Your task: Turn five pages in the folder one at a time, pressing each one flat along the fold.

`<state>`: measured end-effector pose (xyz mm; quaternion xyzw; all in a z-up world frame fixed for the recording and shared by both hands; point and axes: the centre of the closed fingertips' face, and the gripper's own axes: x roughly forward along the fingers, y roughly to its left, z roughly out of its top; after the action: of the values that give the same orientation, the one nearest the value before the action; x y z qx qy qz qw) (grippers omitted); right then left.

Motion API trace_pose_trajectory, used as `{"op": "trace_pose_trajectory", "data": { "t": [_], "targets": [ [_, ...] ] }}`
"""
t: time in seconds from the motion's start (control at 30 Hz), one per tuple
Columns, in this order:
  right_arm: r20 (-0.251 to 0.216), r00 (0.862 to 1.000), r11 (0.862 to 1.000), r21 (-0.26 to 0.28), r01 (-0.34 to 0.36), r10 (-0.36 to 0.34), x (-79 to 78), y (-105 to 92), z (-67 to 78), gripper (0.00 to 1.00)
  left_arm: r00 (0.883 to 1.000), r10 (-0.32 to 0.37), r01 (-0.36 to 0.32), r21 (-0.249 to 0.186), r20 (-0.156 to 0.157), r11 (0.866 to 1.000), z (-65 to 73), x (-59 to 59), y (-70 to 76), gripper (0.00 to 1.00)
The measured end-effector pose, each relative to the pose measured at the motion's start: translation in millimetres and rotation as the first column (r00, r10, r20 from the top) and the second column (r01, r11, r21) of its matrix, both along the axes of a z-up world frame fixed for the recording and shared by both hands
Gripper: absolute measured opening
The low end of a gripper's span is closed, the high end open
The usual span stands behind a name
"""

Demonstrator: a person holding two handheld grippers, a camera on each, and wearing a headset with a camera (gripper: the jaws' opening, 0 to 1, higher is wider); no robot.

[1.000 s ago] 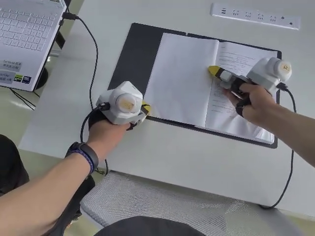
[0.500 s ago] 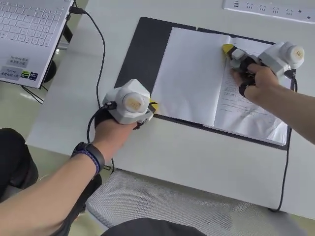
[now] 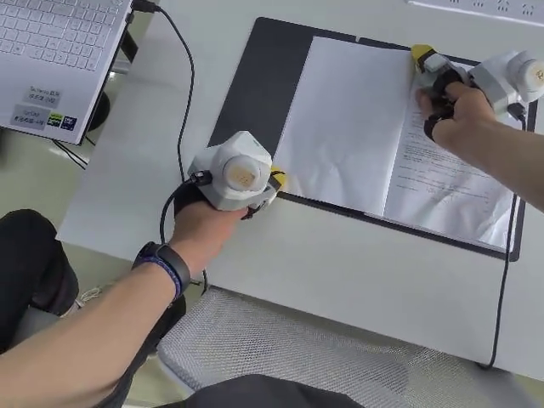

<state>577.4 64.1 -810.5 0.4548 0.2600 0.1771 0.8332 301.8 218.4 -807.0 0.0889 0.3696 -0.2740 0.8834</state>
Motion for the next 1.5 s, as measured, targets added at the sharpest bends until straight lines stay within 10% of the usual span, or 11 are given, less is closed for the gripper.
{"op": "trace_pose_trajectory", "data": {
  "t": [0.4, 1.5],
  "targets": [
    [0.036, 0.986, 0.986, -0.045, -0.16, 0.161, -30.2, 10.2, 3.7, 0.0, 1.0, -0.002, 0.002, 0.007, 0.003, 1.0, -1.1, 0.7, -0.3, 0.0],
    [0.055, 0.914, 0.916, -0.03, -0.4, 0.401, -196.9, 28.5, 25.0, 0.0, 0.999, 0.032, -0.032, -0.023, -0.01, 0.999, -6.2, 1.8, -0.4, 0.0]
  ]
}}
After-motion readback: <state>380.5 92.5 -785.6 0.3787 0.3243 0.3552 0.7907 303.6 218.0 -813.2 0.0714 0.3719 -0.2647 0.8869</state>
